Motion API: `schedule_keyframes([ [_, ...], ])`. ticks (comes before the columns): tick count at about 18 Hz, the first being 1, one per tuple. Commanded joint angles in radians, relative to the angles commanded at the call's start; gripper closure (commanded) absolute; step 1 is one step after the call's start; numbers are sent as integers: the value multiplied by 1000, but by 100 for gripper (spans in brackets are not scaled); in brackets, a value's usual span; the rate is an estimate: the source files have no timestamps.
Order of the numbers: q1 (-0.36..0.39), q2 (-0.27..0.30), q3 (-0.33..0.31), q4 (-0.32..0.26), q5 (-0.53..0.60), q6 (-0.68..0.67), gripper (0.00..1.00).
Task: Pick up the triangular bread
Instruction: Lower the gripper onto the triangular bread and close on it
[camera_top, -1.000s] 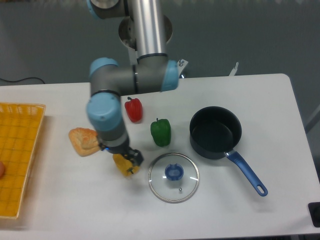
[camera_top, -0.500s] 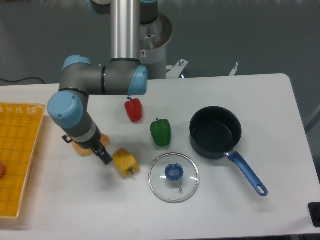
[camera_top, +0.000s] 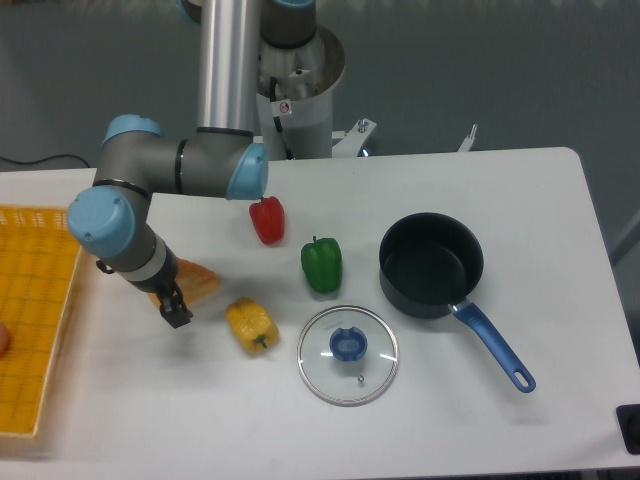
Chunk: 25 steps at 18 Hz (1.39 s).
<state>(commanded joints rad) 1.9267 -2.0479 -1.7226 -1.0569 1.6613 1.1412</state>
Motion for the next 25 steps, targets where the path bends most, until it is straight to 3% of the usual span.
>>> schedule_keyframes([
  [5,-12,20,-43,0,0,11,0],
  [10,-14,21,-48,0,0,3,0],
  [11,-14,20,-48,2,0,0,9],
  [12,-14,20,-48,0,0,-11,35],
  [13,-14,20,-46,0,0,-29,47],
  [16,-14,20,-40,0,-2,-52,73],
  [21,-12,23,-31,-5,-5,-57,85],
  [25,5,35,-9,-15,-5,-57,85],
])
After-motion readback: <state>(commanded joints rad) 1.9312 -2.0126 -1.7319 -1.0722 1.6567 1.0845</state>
